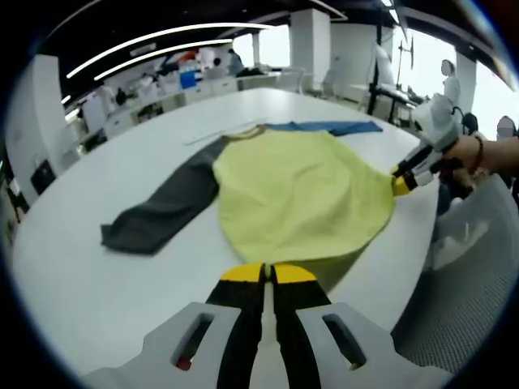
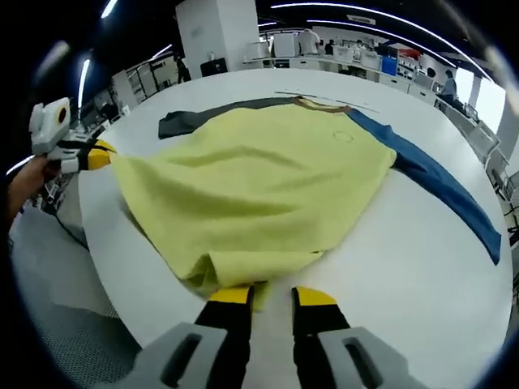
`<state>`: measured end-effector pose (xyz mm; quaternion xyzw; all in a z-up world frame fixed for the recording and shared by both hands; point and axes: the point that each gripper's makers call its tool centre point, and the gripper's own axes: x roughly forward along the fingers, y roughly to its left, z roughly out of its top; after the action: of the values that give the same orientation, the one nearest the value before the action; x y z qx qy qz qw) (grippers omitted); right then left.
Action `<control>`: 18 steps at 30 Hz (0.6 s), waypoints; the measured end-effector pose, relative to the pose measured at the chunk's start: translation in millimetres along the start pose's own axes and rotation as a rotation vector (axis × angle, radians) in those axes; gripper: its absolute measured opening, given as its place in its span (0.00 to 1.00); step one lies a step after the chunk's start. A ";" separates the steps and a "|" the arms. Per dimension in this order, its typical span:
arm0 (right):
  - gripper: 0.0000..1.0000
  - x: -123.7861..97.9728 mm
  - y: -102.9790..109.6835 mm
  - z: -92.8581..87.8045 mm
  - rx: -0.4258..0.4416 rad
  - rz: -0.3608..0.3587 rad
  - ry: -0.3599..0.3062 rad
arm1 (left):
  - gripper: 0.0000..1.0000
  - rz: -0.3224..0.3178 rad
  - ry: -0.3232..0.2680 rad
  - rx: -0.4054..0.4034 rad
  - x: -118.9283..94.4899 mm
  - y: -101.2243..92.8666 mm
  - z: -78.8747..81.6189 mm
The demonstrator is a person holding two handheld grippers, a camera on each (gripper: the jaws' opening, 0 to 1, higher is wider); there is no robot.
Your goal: Fold the garment on the visible template until the final outline fits inside the template.
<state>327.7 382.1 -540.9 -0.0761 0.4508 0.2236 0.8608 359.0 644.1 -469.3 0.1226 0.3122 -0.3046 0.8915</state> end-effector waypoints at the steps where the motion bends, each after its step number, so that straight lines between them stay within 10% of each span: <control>1: 0.15 -0.1 0.0 0.9 -0.010 -0.007 -0.006 | 0.00 -0.001 0.000 0.000 0.0 -0.2 -0.1; 10: 0.02 1.6 6.8 0.5 -0.086 -0.012 0.012 | 0.00 -0.004 -0.007 -0.004 -2.0 -2.9 -0.6; 18: 0.00 -0.5 0.7 -4.1 0.023 0.024 0.003 | 0.00 -0.008 -0.012 -0.004 -3.9 -5.0 -0.6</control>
<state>324.1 381.3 -542.9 -0.0613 0.4555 0.2285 0.8582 353.1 642.3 -467.5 0.1178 0.3077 -0.3083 0.8924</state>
